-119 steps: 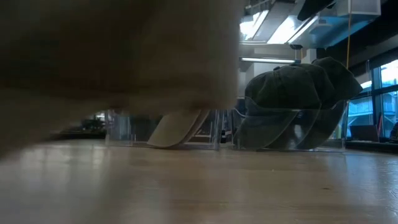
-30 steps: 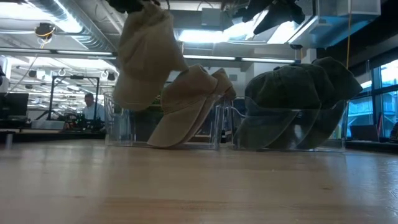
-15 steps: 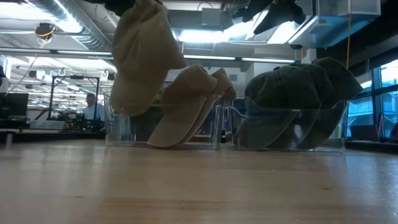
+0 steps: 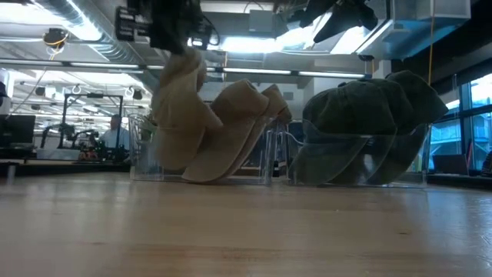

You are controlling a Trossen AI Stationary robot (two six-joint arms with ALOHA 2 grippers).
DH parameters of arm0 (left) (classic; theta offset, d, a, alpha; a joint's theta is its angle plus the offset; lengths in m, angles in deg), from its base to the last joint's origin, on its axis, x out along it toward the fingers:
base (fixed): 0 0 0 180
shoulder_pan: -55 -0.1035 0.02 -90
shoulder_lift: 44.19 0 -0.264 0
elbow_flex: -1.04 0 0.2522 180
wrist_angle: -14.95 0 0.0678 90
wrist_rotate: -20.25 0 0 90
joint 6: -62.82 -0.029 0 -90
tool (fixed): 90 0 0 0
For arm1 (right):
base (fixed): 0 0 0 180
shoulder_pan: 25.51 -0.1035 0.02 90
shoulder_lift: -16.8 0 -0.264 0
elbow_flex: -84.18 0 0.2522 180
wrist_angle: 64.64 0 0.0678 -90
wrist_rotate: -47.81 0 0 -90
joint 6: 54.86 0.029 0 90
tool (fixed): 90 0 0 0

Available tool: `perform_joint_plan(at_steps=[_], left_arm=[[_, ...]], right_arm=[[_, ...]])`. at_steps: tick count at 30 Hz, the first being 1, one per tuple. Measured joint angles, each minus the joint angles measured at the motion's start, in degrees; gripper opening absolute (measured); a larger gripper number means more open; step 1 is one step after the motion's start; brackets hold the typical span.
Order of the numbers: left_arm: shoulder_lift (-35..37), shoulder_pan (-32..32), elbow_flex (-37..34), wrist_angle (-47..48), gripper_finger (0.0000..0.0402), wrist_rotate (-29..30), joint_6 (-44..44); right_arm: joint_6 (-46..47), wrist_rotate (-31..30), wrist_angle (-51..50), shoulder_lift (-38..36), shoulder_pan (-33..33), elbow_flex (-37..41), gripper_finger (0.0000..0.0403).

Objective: Pick & Place hat
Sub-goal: Put the brown cap into the left transparent bin

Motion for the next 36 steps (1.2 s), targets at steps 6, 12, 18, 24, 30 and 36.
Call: perform_joint_plan(at_steps=[6,12,18,24,30,36], left_arm=[[-1.96,0.02,0.0,-7.5,0.0004,6.99,4.79],[-2.13,-0.37,0.0,-13.54,0.0009,6.24,11.92],[-2.22,-1.43,0.0,-14.07,0.0015,14.17,17.18],[-2.92,-2.38,0.0,-15.77,0.0023,17.69,23.8],[-4.65,-2.47,0.0,-16.19,0.0055,19.16,27.7],[-5.25,-2.47,0.0,-17.42,0.0102,25.32,29.81]], right_arm=[[0.0,0.0,0.0,0.0,0.0,0.0,0.0232],[-0.07,0.0,-0.04,0.0,0.0,0.0,0.0232],[-1.63,0.0,-0.11,0.0,0.0,0.0,0.0232],[-3.09,0.0,-0.11,0.0,-0.01,0.0,0.0232],[-3.17,0.0,-0.28,-0.01,-0.02,0.0,0.0232],[-3.21,0.0,-0.77,0.0,-0.02,0.0,0.0232]])
